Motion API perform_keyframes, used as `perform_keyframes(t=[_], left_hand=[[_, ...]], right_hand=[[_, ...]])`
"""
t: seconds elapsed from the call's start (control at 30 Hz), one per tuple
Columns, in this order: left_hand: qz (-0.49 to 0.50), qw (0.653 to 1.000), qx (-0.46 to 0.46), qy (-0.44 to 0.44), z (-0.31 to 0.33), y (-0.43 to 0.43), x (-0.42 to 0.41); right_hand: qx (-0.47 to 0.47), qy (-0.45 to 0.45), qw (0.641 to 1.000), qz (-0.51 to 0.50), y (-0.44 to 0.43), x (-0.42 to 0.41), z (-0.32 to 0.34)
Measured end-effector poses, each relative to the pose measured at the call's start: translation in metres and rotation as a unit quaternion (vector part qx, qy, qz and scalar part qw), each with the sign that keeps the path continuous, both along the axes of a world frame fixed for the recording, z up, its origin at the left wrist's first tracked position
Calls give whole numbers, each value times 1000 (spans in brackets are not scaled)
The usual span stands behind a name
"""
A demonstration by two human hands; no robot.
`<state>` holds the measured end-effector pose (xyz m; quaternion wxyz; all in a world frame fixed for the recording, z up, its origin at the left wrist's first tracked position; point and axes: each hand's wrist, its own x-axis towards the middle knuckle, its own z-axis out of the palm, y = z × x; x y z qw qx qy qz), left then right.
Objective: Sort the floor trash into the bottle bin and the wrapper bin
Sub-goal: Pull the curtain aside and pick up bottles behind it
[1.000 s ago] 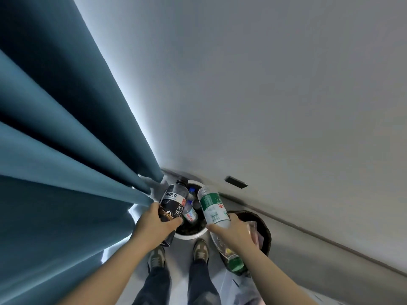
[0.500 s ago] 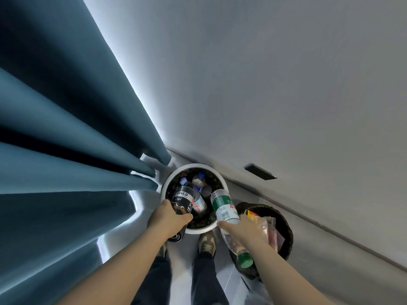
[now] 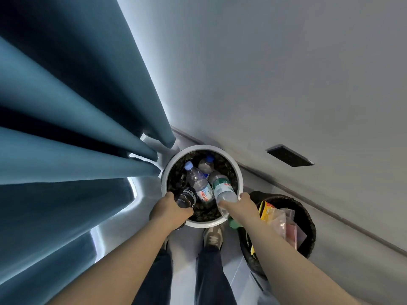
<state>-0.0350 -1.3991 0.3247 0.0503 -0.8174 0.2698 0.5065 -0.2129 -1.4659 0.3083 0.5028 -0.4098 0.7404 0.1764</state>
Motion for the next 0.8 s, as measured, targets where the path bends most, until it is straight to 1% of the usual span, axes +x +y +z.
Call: perform_keyframes(t=[0.1, 0.23, 0.33, 0.43, 0.53, 0.63, 0.8], left_hand=[[12, 999, -33, -10, -15, 1, 2], [35, 996, -77, -18, -30, -1, 4], [40, 996, -82, -9, -37, -5, 5], [24, 996, -80, -6, -38, -5, 6], [7, 997, -80, -1, -35, -2, 8], [-16, 997, -81, 2, -26, 1, 13], [-74, 994, -83, 5, 8, 7, 25]], right_hand=[[-29, -9, 999, -20, 2, 4, -12], [-45, -8, 999, -16, 7, 4, -23], [-47, -6, 999, -12, 12, 3, -27], [-44, -3, 999, 7, 16, 2, -28], [-54, 3, 997, 48, 18, 2, -23], [-69, 3, 991, 115, 18, 5, -13], [-89, 14, 975, 204, 17, 12, 25]])
